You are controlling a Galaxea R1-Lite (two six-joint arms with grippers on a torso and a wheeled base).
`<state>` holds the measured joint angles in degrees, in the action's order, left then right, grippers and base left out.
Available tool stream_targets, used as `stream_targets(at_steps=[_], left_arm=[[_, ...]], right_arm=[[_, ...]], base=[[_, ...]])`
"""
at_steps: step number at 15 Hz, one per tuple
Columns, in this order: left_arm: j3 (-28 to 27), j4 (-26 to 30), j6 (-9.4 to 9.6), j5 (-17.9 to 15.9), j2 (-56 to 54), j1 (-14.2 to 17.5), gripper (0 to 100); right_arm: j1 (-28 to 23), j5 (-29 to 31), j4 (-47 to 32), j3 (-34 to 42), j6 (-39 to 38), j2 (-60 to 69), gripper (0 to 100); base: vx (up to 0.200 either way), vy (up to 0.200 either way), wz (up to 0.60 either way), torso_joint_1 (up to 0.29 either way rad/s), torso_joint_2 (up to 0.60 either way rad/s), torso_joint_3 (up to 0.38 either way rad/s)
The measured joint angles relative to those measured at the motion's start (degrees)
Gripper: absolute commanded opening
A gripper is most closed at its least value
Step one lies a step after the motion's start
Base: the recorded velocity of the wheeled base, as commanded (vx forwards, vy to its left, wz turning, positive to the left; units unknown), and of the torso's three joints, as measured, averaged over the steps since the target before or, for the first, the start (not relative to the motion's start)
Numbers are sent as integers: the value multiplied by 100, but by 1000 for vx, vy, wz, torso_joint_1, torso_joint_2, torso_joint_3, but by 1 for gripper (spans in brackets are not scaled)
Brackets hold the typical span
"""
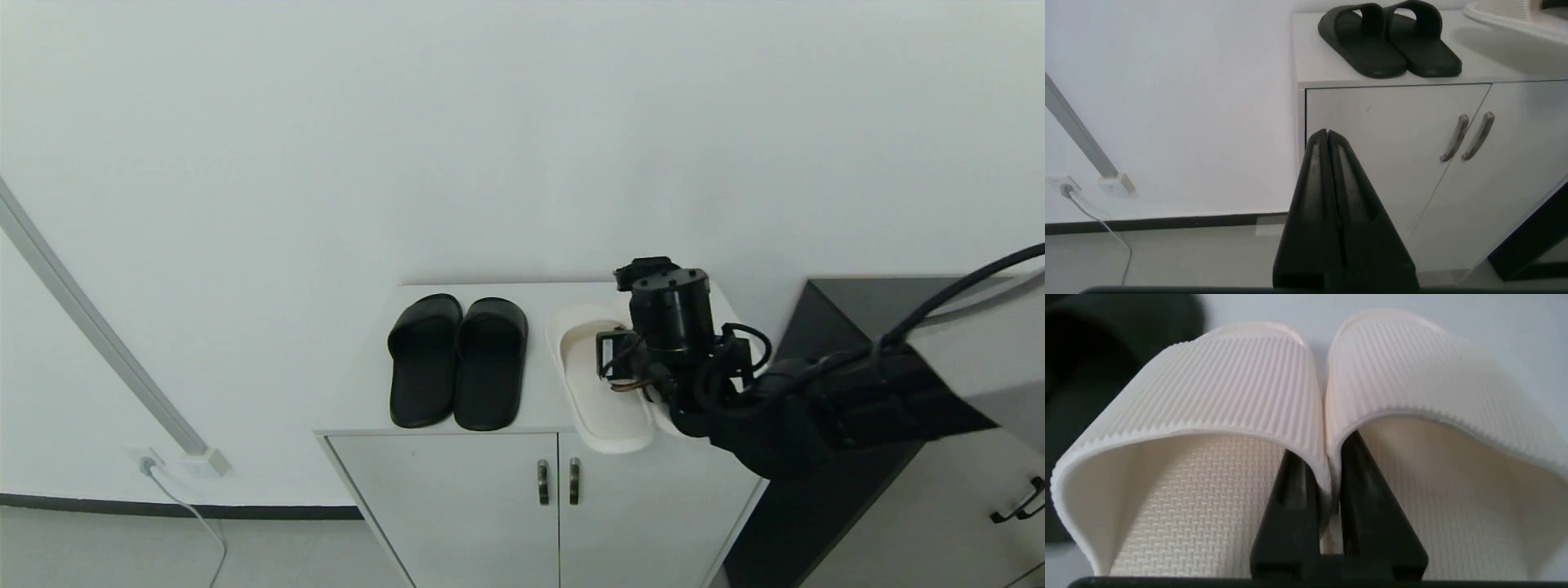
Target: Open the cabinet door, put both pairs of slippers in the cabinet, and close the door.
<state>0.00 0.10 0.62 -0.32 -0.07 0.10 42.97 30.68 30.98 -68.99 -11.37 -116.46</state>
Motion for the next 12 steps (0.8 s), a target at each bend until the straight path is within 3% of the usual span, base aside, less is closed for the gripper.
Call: stream_targets(at_steps=[3,6,12], left_arm=[[0,0,4,0,0,-2,0],[0,0,6,-1,0,-5,0],[0,0,0,2,0,-2,0]], right_arm=[[267,-729,4,1547,-12,1290,0],[495,-1859,-51,2800,2,2509,0],[586,-2174,-55,3460,49,3263,0]], base=[[0,0,0,0,0,0],[0,0,0,0,0,0],[0,0,0,0,0,0]])
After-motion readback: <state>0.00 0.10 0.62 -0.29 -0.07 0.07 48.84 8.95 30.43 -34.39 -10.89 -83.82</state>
